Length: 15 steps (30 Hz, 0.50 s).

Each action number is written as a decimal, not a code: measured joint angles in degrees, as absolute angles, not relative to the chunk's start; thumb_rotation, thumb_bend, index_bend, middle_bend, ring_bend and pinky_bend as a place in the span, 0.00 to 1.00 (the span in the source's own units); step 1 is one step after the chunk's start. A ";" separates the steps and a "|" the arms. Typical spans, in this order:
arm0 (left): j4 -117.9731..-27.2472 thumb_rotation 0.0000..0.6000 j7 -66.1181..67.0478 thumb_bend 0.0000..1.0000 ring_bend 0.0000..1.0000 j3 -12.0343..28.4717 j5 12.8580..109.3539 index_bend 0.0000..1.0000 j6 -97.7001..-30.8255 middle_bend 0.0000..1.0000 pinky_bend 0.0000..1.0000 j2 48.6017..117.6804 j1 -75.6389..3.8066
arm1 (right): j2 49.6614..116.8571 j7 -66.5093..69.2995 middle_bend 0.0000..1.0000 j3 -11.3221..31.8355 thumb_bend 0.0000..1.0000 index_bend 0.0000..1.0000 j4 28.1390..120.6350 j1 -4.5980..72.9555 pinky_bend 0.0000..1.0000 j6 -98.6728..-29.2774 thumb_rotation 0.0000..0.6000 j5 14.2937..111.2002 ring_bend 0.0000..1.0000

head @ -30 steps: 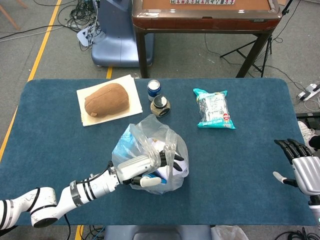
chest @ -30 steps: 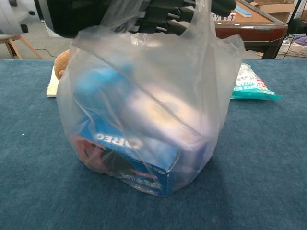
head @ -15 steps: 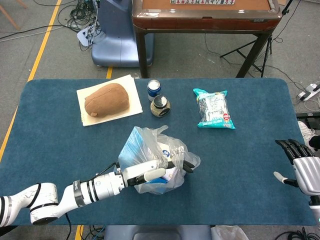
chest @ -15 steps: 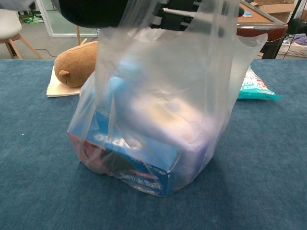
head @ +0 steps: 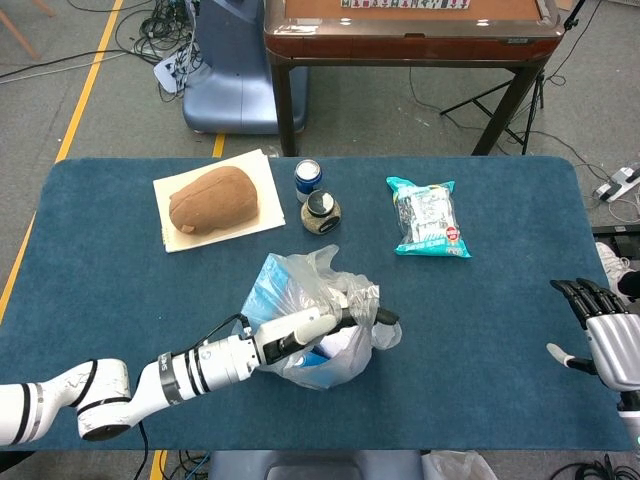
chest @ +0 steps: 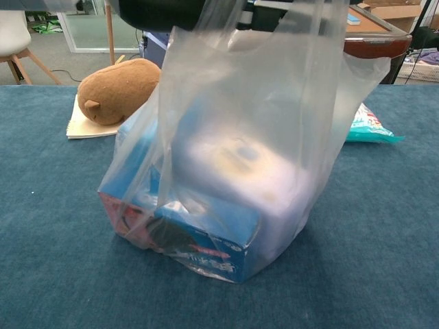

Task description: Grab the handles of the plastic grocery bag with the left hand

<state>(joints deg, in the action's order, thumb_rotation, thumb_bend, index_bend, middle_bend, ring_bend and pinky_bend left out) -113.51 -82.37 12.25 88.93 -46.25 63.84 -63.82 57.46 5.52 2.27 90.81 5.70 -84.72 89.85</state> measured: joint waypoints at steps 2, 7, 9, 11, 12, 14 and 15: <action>-113.39 0.14 -82.27 0.12 0.00 12.64 87.20 0.14 -46.16 0.06 0.00 64.65 -63.87 | 57.42 5.49 0.20 2.32 0.06 0.15 90.86 5.71 0.21 -84.74 1.00 89.81 0.12; -113.54 0.31 -84.11 0.12 0.02 14.20 82.75 0.14 -44.23 0.06 0.01 65.91 -64.28 | 57.46 5.39 0.20 2.33 0.06 0.15 90.90 5.79 0.21 -84.51 1.00 89.72 0.12; -113.78 0.40 -86.35 0.12 0.03 15.04 81.51 0.14 -43.47 0.07 0.05 66.08 -64.38 | 57.50 5.40 0.20 2.35 0.06 0.15 90.86 5.77 0.21 -84.48 1.00 89.58 0.12; -114.02 0.47 -88.69 0.12 0.04 15.87 80.46 0.14 -42.70 0.07 0.13 66.11 -64.41 | 57.51 5.39 0.20 2.38 0.06 0.15 90.80 5.75 0.21 -84.41 1.00 89.39 0.12; -114.20 0.51 -90.29 0.12 0.04 16.48 79.80 0.14 -42.15 0.07 0.15 66.09 -64.38 | 57.52 5.38 0.20 2.39 0.07 0.15 90.78 5.73 0.21 -84.35 1.00 89.29 0.12; -114.49 0.58 -92.54 0.12 0.04 17.43 78.78 0.14 -41.36 0.07 0.17 66.05 -64.25 | 57.53 5.38 0.20 2.42 0.06 0.15 90.76 5.71 0.21 -84.32 1.00 89.17 0.12; -114.69 0.62 -93.97 0.12 0.04 18.07 78.08 0.14 -40.89 0.07 0.18 66.02 -64.13 | 57.55 5.37 0.20 2.43 0.06 0.15 90.74 5.70 0.21 -84.30 1.00 89.14 0.12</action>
<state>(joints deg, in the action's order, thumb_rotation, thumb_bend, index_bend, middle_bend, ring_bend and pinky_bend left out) -114.69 -93.97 18.07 78.08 -40.89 66.02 -64.13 57.55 5.37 2.43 90.74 5.70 -84.30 89.14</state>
